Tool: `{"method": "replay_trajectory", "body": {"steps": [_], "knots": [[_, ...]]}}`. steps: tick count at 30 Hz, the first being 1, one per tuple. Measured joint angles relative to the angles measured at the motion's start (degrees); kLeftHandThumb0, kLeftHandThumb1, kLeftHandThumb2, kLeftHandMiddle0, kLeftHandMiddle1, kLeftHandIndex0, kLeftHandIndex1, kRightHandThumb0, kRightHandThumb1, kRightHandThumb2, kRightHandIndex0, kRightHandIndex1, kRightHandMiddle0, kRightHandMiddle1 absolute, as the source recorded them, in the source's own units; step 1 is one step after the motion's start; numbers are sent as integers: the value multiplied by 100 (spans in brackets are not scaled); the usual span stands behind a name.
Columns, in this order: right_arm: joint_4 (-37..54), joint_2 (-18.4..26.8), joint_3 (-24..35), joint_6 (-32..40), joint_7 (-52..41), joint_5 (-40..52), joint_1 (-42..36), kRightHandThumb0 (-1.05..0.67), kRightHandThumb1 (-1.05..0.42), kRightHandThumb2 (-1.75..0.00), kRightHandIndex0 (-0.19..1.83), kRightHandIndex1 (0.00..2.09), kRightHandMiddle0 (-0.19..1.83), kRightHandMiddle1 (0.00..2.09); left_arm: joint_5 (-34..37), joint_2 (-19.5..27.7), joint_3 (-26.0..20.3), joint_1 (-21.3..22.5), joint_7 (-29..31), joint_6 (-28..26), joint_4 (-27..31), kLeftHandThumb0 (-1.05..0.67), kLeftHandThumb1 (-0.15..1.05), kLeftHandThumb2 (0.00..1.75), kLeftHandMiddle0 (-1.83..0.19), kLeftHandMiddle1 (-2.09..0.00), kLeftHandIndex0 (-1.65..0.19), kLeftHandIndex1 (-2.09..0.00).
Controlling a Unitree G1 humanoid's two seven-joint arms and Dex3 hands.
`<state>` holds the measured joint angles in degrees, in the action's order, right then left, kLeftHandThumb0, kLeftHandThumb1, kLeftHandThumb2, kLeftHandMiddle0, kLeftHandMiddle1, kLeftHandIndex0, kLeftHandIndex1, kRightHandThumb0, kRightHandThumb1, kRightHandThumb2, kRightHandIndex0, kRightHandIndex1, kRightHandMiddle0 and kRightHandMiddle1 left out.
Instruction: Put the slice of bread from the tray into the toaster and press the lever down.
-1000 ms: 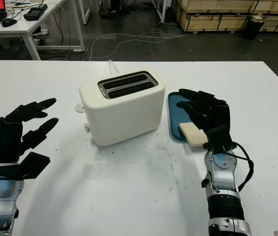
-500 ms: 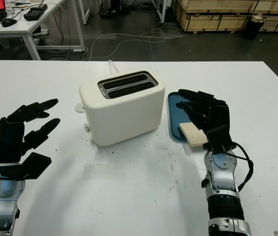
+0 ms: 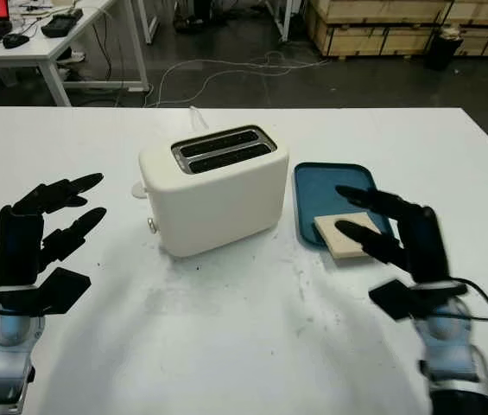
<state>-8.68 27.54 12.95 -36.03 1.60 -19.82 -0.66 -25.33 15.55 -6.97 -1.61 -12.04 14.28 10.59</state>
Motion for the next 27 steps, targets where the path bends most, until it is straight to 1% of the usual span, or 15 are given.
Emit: {"method": "replay_trajectory", "body": {"steps": [5,8,13,20,27], "knots": [[192,352,201,-10,141,-309,-374,-66,-79,0,58,6,60,0,1,0,13,52,1,2,-30,-40,92,8,-55,-112,-91,-1],[248,536,280,-12,317,-656,-533,-68,-77,0,56,4,58,0,4,0,14,56,1,2,-30,-39,92,8,-55,-112,-91,-1],[188,759,268,34,646,-1297,-551,-66,-77,-1,52,1,55,0,4,0,14,60,-1,4,-34,-39,92,9,-56,-114,-90,0],[-773,981,-290,247,1342,-2135,-172,-56,-76,0,55,2,56,1,19,1,10,65,-2,50,-41,-35,92,17,-54,-117,-92,-1],[-1782,1106,-928,270,1758,-2286,451,-55,-76,0,57,2,56,0,68,8,4,65,0,134,-55,-32,92,20,-53,-118,-93,-2]]}}
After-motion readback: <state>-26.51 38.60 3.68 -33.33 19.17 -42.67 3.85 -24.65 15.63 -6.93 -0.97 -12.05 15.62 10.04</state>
